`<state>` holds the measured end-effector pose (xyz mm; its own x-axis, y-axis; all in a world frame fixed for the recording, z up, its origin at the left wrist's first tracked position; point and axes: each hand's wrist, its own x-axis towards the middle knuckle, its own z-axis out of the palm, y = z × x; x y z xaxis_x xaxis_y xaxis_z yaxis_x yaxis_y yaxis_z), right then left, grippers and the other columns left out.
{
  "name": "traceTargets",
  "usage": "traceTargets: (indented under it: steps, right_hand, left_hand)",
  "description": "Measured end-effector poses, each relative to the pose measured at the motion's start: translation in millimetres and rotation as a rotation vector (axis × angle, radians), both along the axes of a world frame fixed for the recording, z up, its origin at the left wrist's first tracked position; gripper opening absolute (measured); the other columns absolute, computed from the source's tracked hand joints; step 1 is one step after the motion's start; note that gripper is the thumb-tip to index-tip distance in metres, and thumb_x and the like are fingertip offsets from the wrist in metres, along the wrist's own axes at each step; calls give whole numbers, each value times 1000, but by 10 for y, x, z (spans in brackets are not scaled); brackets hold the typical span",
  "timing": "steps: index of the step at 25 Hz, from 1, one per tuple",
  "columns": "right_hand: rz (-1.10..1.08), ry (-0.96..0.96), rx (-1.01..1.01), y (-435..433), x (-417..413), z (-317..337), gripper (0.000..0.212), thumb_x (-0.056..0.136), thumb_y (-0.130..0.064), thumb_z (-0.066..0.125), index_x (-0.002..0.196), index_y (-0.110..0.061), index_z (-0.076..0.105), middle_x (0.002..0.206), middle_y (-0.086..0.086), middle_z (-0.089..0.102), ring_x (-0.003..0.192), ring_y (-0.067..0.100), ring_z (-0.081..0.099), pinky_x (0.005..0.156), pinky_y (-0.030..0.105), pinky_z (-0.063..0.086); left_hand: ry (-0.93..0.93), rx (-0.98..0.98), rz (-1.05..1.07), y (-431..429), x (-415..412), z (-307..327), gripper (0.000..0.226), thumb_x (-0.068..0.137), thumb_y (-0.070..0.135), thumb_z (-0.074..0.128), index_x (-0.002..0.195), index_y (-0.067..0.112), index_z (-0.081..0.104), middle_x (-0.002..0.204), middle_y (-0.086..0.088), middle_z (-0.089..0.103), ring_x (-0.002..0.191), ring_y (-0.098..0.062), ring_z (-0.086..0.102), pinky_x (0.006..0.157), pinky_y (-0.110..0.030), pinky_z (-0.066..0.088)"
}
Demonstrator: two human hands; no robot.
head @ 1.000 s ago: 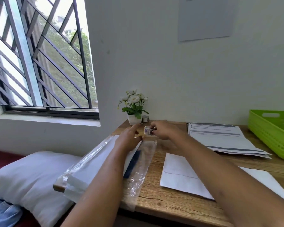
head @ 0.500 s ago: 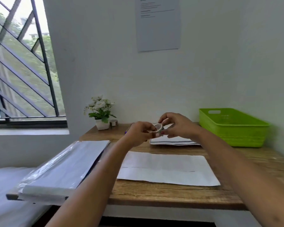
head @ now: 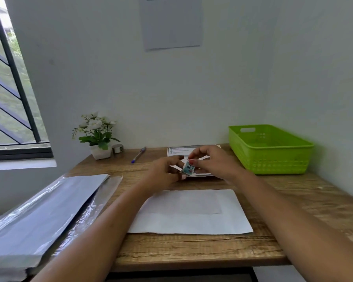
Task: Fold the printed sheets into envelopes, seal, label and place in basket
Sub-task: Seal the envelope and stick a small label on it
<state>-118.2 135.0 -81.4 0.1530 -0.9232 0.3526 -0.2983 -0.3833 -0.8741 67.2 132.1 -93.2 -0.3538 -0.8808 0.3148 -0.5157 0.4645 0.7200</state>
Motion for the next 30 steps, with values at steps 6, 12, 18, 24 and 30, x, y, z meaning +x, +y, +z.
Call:
traceTargets:
  steps: [6,12,18,24,30]
  right_hand:
    - [-30,53,-53,124,51,-43,15,82,-10,72,97,-14,69,94,6,69,75,15,66,78,33,59]
    - [-105,120,-169,196,40,-29,13,77,-17,78,86,-21,70,85,-1,73,73,18,71,70,26,58]
    - [-164,200,-310,192,77,-37,6,82,-15,72,80,-21,73,73,-10,69,66,15,69,60,21,53]
    - [-110,203,-230,183,70,-51,28,74,-24,80,101,-26,71,87,-17,70,68,1,66,60,8,47]
    - [-7,201,-179,205,48,-30,43,71,-22,82,110,-32,66,105,-10,70,80,6,67,74,16,52]
  left_hand:
    - [3,-140,88,94,-51,-18,18,76,24,76,87,11,69,114,8,62,78,-4,59,61,-1,39]
    - [-32,-290,108,145,-83,-40,16,72,12,77,80,2,68,106,7,56,98,-9,51,71,5,26]
    - [-14,-324,108,117,-88,-69,17,69,10,79,75,3,65,103,1,64,97,-14,56,74,-1,32]
    - [28,-307,114,115,-64,-59,15,69,7,77,74,6,63,98,1,67,94,-14,57,71,-4,37]
    - [167,-243,50,141,-72,-41,20,68,-9,71,72,8,61,93,-3,68,86,-13,59,72,-5,46]
